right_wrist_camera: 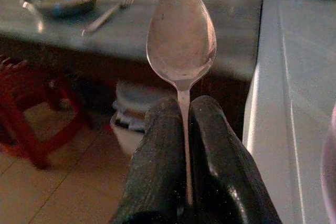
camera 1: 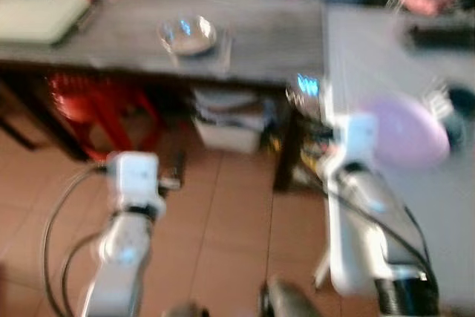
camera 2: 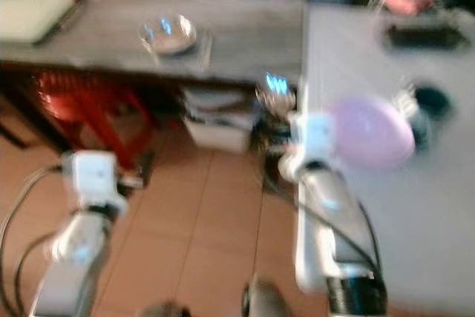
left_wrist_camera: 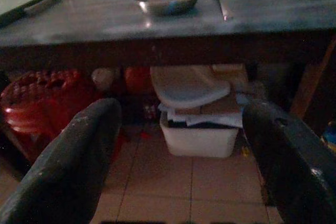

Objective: Setting the table

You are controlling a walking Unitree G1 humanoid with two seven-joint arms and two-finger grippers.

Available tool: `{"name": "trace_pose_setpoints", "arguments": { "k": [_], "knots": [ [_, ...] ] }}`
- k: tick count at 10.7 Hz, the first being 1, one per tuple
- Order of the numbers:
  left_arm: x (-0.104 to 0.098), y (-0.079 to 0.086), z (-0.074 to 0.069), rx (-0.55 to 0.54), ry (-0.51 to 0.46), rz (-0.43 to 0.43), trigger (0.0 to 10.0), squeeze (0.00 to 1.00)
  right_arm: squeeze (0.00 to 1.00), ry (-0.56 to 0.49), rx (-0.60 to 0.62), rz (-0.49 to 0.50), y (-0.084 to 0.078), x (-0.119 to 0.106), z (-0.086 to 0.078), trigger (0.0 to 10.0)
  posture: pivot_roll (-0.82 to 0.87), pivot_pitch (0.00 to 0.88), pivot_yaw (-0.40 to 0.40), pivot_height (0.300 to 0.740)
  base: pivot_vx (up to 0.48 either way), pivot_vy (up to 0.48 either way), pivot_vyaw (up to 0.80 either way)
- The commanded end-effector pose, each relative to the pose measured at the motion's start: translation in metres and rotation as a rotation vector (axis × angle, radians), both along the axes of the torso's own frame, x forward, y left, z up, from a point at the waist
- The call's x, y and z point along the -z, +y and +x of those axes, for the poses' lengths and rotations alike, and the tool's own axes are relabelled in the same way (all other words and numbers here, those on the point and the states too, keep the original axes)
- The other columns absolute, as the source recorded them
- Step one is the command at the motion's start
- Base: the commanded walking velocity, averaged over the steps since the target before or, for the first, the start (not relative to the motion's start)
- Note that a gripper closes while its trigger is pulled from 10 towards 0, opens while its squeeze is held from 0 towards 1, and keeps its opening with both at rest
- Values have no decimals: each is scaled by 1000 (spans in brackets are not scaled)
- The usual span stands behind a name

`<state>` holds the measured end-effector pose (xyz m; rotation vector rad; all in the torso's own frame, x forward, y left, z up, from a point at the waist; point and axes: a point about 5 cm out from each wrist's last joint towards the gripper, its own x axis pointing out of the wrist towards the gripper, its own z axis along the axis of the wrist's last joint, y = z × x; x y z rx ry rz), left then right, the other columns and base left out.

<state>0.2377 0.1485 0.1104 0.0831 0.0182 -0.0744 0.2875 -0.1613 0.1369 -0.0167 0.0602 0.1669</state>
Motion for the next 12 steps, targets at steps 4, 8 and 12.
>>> {"name": "trace_pose_setpoints", "arguments": {
  "k": [4, 8, 12],
  "knots": [
    [2, 7, 1, -10, 6, 11, 10000, 0, 0, -40, -10, 2, 5, -6, 3, 10000, -38, 92, 39, 740, 452, 63, 0],
    [2, 2, 0, 29, -2, 22, 10000, 0, 0, -45, 29, -4, 3, -5, 4, 10000, -36, 94, 41, 740, 391, 187, 0],
    [4, -1, -2, 36, 12, -9, 10000, 0, 0, 20, 157, 28, -12, 4, 9, 10000, -30, 103, 41, 740, 470, 0, 0]
  ]
}}
